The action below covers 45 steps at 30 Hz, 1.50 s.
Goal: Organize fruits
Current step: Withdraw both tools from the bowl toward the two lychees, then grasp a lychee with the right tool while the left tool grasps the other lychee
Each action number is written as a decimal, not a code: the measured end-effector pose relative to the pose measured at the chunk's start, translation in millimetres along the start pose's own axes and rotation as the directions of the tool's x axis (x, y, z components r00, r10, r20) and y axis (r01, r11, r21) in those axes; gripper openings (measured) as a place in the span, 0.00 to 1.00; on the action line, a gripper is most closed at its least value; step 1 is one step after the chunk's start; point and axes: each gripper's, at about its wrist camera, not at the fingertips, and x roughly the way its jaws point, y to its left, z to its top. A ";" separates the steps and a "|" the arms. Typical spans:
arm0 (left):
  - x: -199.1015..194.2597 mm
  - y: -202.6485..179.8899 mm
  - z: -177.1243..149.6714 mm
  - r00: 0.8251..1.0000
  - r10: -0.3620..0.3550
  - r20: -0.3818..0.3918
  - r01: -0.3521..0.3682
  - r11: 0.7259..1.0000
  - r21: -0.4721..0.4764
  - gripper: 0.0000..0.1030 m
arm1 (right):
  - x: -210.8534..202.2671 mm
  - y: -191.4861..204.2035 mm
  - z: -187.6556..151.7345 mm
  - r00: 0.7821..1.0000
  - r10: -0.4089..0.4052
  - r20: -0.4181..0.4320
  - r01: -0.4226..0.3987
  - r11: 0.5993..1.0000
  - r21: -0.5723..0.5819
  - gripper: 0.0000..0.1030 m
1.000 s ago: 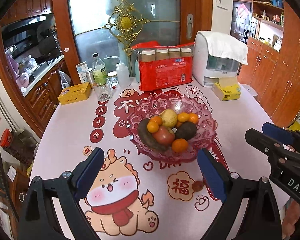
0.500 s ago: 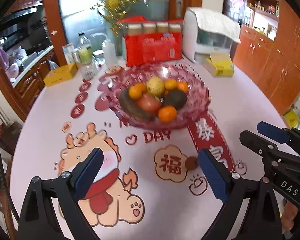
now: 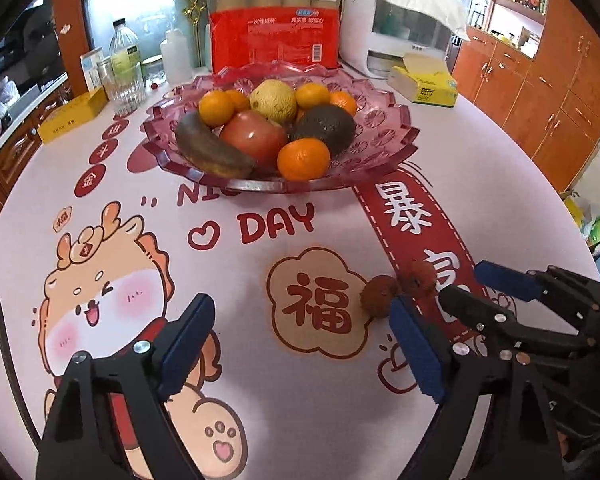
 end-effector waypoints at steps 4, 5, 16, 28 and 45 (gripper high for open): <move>6.3 3.2 1.7 1.000 -0.001 -0.011 0.001 1.000 -0.016 0.83 | 16.2 1.5 2.7 1.000 0.009 -0.016 -0.010 1.000 -0.019 0.36; 7.7 3.8 1.7 1.000 -0.003 -0.014 0.003 1.000 -0.018 0.83 | 20.3 1.0 3.5 1.000 0.019 -0.022 -0.020 1.000 -0.020 0.34; 18.0 0.2 4.7 0.999 -0.016 -0.037 0.015 0.999 -0.030 0.83 | 39.1 -1.9 3.9 0.997 0.073 -0.034 -0.073 0.997 -0.016 0.24; 41.5 -39.9 7.7 0.996 -0.049 -0.081 0.051 0.999 0.019 0.71 | 26.3 -41.9 -4.3 0.999 -0.038 -0.018 0.039 0.997 0.060 0.24; 48.8 -60.6 -4.2 0.994 -0.025 -0.106 0.027 0.999 0.022 0.27 | 14.4 -46.4 -19.8 0.998 -0.058 -0.018 0.059 0.996 0.069 0.24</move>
